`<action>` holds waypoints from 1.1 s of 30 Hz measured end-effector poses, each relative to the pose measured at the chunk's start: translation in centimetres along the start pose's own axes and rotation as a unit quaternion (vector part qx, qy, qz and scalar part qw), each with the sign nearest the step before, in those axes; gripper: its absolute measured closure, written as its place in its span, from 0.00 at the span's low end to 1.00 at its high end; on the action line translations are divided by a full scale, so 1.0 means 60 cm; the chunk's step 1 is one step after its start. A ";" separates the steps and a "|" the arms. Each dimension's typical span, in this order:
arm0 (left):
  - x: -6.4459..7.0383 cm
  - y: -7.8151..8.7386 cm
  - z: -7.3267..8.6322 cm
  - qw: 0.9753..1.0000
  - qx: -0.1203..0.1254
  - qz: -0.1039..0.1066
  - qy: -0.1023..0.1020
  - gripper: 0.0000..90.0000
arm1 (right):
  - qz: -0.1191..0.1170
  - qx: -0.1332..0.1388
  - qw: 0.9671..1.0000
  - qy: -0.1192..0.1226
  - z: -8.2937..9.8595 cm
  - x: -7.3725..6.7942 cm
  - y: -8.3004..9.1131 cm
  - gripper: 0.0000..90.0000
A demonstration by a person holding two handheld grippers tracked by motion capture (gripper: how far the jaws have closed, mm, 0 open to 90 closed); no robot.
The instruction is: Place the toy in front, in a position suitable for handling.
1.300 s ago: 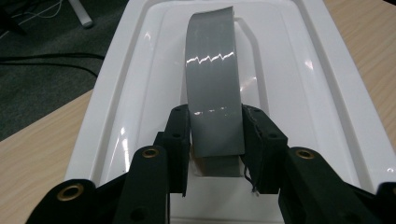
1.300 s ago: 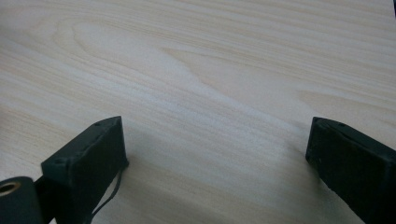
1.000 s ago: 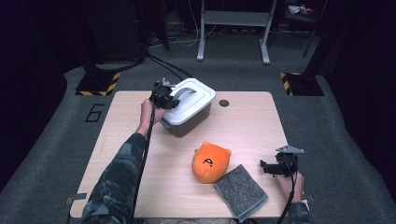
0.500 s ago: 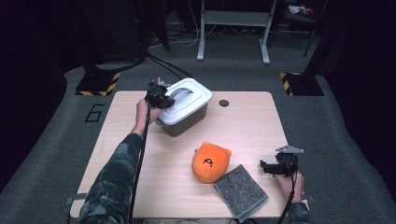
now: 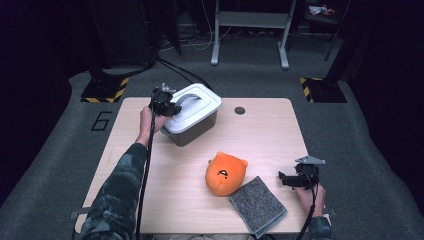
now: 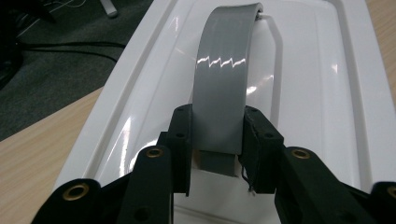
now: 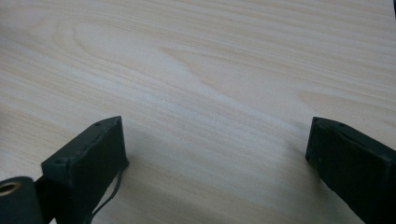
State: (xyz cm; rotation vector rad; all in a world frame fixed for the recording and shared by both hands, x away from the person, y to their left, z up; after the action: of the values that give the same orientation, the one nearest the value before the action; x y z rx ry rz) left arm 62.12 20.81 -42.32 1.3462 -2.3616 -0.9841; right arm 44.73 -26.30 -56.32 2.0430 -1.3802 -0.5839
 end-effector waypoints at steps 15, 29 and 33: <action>-0.005 0.015 0.001 1.000 0.004 -0.007 0.021 0.40 | 0.000 0.000 1.000 0.000 0.000 0.000 0.000 0.05; 0.012 0.093 0.027 0.998 0.047 0.019 0.036 0.15 | 0.001 0.001 1.000 0.001 0.000 0.001 0.000 0.05; 0.027 0.118 0.047 0.998 0.056 0.028 0.031 0.13 | 0.001 0.001 1.000 0.001 0.000 0.000 0.000 0.05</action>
State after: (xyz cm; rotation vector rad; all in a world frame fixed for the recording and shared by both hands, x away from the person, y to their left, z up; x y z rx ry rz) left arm 55.06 23.13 -39.89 1.3206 -2.4264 -0.7924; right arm 44.75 -26.32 -56.33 2.0431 -1.3816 -0.5793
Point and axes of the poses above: each handheld gripper's, and its own axes: y roughly backward along the jaws, z roughly out of its underside, x roughly to its right, the point moved 5 cm from there along -y, roughly forward along the jaws, and after that the axes turned 2 degrees about -z, right-handed, at the moved point
